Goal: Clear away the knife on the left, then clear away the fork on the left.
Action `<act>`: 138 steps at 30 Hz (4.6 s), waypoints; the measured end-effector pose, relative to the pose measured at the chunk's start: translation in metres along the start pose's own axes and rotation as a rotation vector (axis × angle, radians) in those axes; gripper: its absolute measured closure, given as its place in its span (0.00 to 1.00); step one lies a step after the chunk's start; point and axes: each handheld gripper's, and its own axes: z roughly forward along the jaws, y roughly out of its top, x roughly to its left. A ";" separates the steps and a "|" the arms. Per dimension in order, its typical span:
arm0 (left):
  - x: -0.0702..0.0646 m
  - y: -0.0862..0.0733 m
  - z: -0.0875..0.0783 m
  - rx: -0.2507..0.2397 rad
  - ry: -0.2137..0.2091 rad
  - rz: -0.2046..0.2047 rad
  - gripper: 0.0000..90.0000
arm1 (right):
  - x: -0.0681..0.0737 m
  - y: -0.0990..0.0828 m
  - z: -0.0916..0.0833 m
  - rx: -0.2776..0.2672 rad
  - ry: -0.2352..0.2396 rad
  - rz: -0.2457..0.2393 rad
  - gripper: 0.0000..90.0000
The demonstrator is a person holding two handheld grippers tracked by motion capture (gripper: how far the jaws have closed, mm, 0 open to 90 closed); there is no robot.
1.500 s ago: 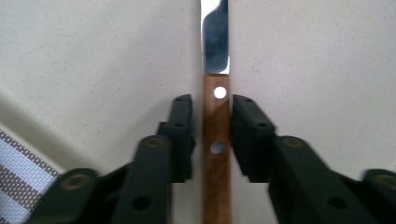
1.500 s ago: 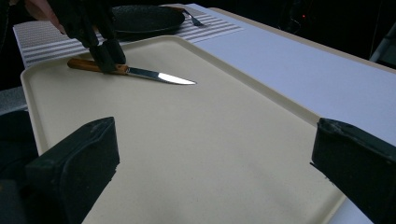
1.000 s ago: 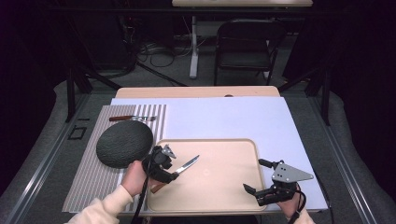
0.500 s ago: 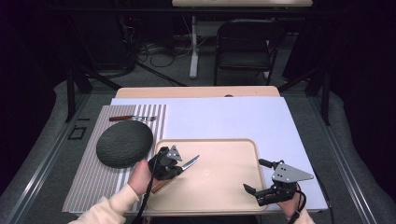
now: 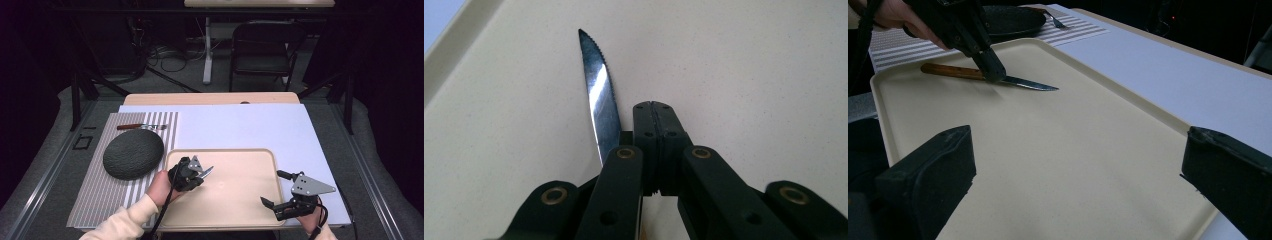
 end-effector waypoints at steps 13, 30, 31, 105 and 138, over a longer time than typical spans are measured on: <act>0.006 0.001 0.009 0.021 0.057 -0.010 1.00 | 0.000 0.000 0.000 0.000 -0.001 0.001 0.00; 0.020 -0.014 0.003 0.011 0.130 -0.098 1.00 | 0.000 0.000 0.000 0.000 0.002 0.002 0.00; 0.020 -0.016 0.003 0.009 0.129 -0.106 1.00 | 0.000 0.000 0.000 -0.001 0.001 0.003 0.00; 0.040 -0.093 -0.074 -0.244 0.196 -0.307 0.00 | -0.001 0.000 0.001 0.006 -0.005 0.001 0.00; 0.076 -0.099 -0.108 -0.330 0.264 -0.208 0.00 | -0.001 -0.001 0.003 0.014 0.004 0.002 0.00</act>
